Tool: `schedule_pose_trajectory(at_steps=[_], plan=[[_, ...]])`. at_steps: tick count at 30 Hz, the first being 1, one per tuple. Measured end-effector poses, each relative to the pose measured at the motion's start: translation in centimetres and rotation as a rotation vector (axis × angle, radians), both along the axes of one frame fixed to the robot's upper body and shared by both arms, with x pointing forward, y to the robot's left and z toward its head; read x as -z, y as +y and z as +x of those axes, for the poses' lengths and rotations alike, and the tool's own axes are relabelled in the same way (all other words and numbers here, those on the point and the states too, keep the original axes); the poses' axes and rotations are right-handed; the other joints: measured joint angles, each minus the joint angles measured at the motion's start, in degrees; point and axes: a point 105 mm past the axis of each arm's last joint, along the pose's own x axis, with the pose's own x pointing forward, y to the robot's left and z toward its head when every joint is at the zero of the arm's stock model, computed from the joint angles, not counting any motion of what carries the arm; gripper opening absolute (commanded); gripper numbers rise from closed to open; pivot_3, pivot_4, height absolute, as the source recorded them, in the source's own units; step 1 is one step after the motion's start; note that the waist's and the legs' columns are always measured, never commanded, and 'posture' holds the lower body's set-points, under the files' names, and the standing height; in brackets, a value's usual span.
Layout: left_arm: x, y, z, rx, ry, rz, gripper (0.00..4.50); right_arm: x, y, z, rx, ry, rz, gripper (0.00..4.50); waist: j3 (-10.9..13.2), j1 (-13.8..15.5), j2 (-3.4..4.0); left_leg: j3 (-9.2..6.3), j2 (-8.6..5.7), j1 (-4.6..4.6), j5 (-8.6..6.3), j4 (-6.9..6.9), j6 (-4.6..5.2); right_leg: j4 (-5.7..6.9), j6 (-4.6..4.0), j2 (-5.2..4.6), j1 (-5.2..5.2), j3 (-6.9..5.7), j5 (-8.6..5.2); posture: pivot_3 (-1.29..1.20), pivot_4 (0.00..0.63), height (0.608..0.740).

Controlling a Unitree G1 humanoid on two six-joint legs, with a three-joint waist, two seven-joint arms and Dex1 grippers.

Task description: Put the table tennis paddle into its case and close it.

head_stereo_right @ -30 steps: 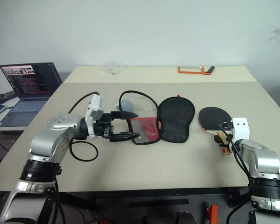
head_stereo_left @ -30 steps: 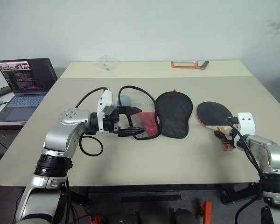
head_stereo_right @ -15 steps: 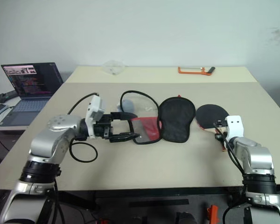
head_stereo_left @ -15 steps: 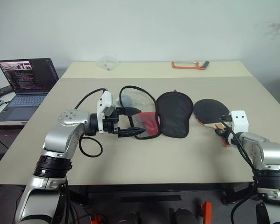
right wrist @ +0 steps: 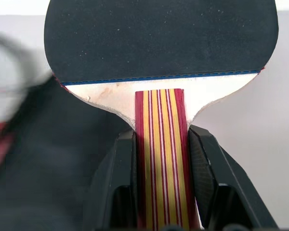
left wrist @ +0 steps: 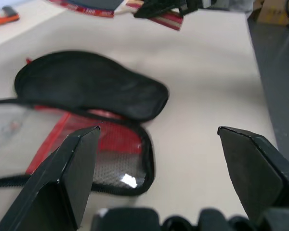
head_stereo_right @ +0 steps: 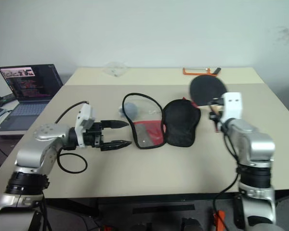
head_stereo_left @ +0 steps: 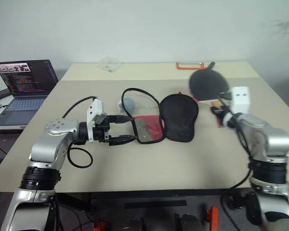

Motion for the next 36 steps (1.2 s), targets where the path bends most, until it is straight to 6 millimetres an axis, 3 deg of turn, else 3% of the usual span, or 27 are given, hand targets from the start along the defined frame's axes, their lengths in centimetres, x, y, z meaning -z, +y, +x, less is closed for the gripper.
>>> schedule_pose_trajectory(at_steps=[3, 7, 17, 36], plan=[[0.0, 0.4, 0.4, -0.012, -0.008, 0.004, 4.26, 1.5, 3.5, 0.1, -0.046, 0.045, 0.045, 1.08, 0.0, 0.19, 0.0, -0.01, -0.04, -0.1, 0.06, 0.02, -0.11, -0.04, 0.0, -0.02, -0.07, 0.0, 0.0, 0.0, 0.15, 0.74], [0.4, 0.8, 0.5, -0.017, -0.014, 0.01, 4.26, 2.7, 5.3, 0.9, -0.019, 0.063, 0.066, 1.08, 0.0, 0.68, 0.0, -0.05, -0.07, -0.47, 0.08, 0.11, -0.16, 0.0, 0.0, -0.04, -0.38, -0.06, 0.02, 0.0, 0.15, 0.74], [1.1, 1.6, 0.6, -0.022, -0.022, 0.013, 4.26, 4.8, 3.5, 2.2, 0.11, 0.079, 0.044, 1.08, 0.0, -0.56, 0.01, -0.03, -0.04, -0.69, 0.09, 0.13, -0.18, 0.09, -0.03, -0.02, -0.63, -0.03, 0.03, 0.0, 0.15, 0.74], [0.9, 0.8, 0.6, -0.024, -0.034, 0.015, 4.26, 5.5, 4.7, 2.1, 0.119, 0.103, 0.078, 1.08, -0.01, -0.93, 0.02, -0.01, -0.04, -0.67, 0.09, 0.17, -0.17, 0.28, -0.03, -0.02, -0.67, 0.02, 0.03, 0.0, 0.15, 0.74]])
